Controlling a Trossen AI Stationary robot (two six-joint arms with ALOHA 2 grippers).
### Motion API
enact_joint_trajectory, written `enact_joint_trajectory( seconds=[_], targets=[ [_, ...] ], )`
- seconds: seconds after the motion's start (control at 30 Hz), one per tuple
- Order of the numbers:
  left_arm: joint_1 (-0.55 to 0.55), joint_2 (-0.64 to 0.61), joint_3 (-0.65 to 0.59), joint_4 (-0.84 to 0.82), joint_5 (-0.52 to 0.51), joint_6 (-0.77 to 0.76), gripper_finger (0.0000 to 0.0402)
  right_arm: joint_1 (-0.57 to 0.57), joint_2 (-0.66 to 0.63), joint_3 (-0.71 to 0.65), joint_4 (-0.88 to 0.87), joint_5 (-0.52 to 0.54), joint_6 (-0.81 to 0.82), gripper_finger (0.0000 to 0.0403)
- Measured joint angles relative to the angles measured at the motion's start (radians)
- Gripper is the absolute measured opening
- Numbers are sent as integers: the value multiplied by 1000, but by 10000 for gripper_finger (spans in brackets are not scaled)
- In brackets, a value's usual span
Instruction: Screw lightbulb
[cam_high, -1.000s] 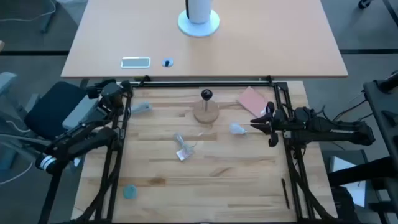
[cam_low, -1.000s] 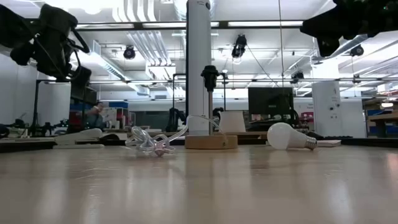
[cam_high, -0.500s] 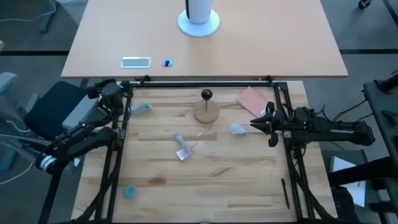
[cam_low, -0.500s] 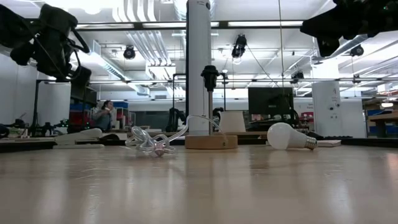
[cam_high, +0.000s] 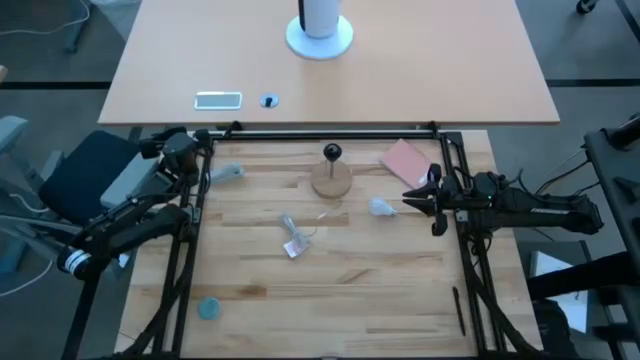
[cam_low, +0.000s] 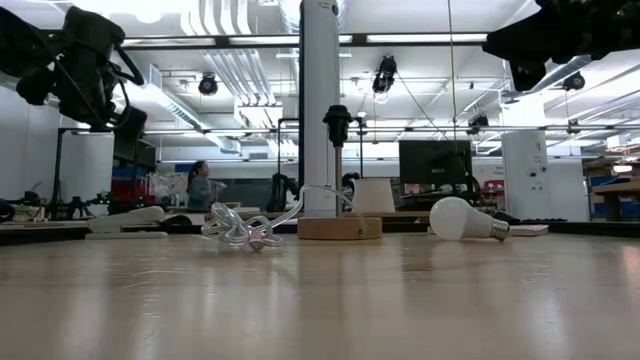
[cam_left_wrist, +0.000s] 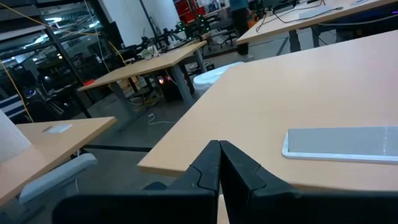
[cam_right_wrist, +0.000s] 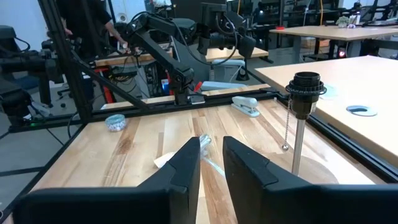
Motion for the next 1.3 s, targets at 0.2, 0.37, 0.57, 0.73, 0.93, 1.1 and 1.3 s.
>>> enact_joint_trajectory(
  seconds=[0.2, 0.37, 0.57, 0.73, 0.93, 1.1, 1.3],
  targets=[
    [0, 0, 0, 0, 0, 0, 0, 0, 0, 0, 0, 0, 0, 49],
    [0, 0, 0, 0, 0, 0, 0, 0, 0, 0, 0, 0, 0, 53],
    [0, 0, 0, 0, 0, 0, 0, 0, 0, 0, 9, 0, 0, 66],
    [0, 0, 0, 0, 0, 0, 0, 0, 0, 0, 28, 0, 0, 73],
    [0, 0, 0, 0, 0, 0, 0, 0, 0, 0, 35, 0, 21, 69],
    [-10, -7, 0, -33, -1, 9, 0, 0, 24, 2, 92, 1, -54, 56],
    [-14, -49, 0, -32, -1, 202, 0, -1, 106, 3, 208, 92, -64, 48]
  ],
)
